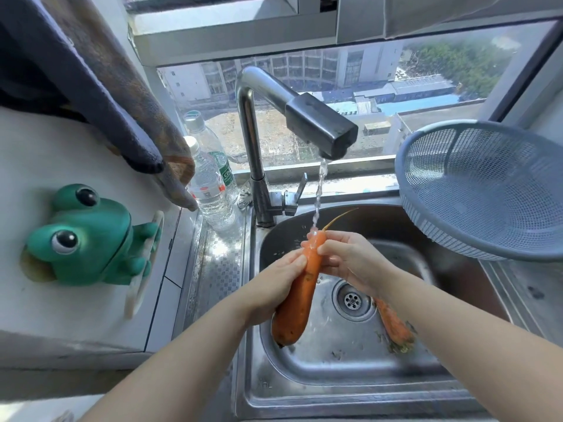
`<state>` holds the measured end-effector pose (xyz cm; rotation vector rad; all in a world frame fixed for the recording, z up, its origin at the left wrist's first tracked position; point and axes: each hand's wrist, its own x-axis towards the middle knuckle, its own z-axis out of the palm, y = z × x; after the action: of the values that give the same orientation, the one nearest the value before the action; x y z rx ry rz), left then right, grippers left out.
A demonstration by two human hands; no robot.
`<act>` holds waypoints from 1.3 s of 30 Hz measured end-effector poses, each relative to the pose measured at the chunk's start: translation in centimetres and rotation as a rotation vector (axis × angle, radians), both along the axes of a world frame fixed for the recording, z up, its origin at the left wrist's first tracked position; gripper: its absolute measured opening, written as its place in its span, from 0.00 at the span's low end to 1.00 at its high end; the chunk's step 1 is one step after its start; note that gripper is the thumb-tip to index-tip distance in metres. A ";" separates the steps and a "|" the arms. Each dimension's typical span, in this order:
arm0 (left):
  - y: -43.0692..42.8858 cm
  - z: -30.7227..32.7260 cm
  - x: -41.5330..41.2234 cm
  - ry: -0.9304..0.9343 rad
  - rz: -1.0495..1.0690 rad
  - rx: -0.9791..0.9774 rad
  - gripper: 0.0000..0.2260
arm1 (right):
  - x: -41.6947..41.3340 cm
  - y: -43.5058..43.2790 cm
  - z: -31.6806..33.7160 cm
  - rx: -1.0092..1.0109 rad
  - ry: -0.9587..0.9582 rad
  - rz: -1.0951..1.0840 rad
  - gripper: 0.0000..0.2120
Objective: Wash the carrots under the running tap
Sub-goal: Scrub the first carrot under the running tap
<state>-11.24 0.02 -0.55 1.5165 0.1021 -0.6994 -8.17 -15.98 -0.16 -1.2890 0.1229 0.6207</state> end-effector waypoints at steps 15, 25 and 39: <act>0.1 -0.1 -0.6 0.001 -0.004 0.009 0.14 | -0.5 0.3 0.2 -0.046 -0.017 0.011 0.13; 0.5 -0.4 -1.1 -0.029 -0.014 0.025 0.13 | -0.5 0.1 -0.2 0.006 0.003 -0.008 0.11; 0.7 -0.1 -1.5 -0.014 -0.038 0.022 0.14 | 0.1 -0.2 0.1 0.016 0.017 -0.023 0.11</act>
<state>-12.73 0.70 -0.67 1.5482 0.0705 -0.7200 -8.06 -16.18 -0.07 -1.2655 0.1469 0.6118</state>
